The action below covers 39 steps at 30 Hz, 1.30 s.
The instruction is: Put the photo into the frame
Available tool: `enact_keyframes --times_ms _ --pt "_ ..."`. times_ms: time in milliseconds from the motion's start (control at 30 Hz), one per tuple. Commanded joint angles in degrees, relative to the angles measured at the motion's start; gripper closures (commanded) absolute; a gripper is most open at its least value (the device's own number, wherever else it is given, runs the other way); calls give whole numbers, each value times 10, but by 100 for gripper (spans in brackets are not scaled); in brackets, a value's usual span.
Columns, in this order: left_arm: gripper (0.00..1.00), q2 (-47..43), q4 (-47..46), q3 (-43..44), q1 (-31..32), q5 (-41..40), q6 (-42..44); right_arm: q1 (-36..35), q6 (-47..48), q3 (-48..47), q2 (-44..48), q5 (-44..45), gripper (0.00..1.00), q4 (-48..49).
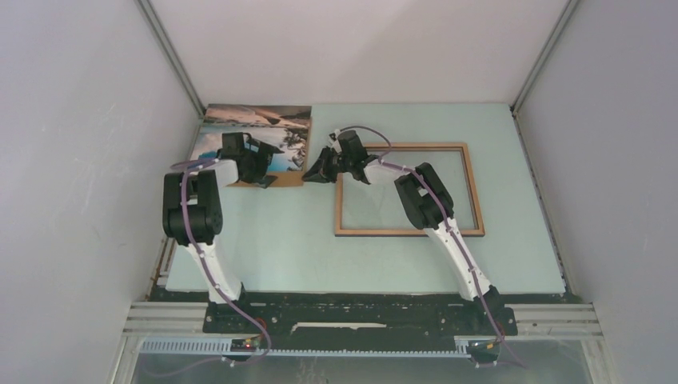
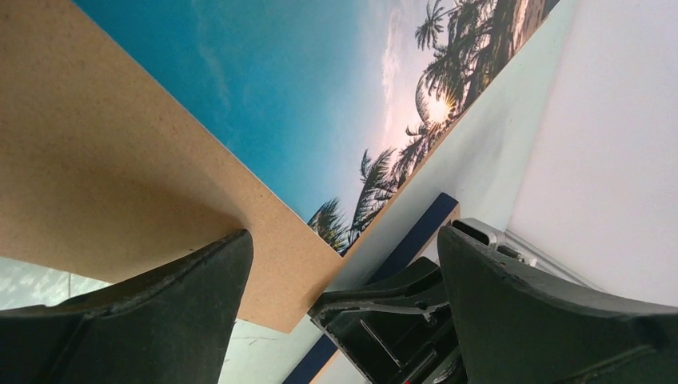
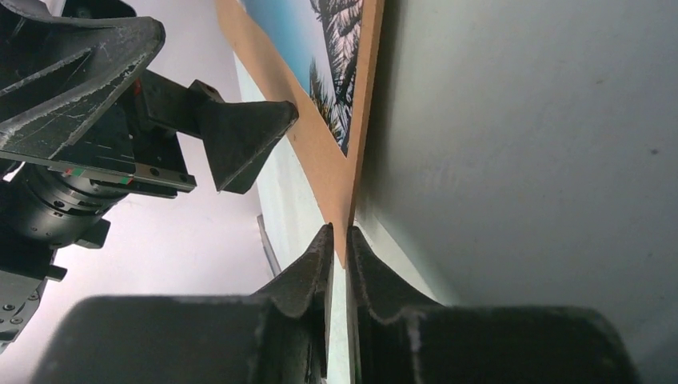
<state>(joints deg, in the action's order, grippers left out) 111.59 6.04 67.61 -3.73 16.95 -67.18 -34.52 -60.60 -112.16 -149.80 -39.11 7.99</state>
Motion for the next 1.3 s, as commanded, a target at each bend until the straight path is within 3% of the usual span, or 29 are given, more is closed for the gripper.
enact_keyframes --times_ms 0,300,567,633,733,967,1267 --pt "0 0 64 -78 17 9 4 -21 33 20 55 -54 85 55" --pt "0 -102 65 -173 59 14 32 -30 31 234 181 -35 86 117" --pt "0 -271 121 -165 58 -86 190 -25 155 242 245 1 67 -16" --pt "0 -298 87 -190 47 -90 170 -25 162 245 257 1 65 -26" --pt "0 -334 -65 -283 13 -63 68 -22 169 259 279 -4 64 -24" --pt "0 -335 -263 -376 -15 -167 -69 -3 176 321 337 -15 64 -7" --pt "2 -279 -305 -383 -48 -187 -73 19 176 354 342 -11 64 15"
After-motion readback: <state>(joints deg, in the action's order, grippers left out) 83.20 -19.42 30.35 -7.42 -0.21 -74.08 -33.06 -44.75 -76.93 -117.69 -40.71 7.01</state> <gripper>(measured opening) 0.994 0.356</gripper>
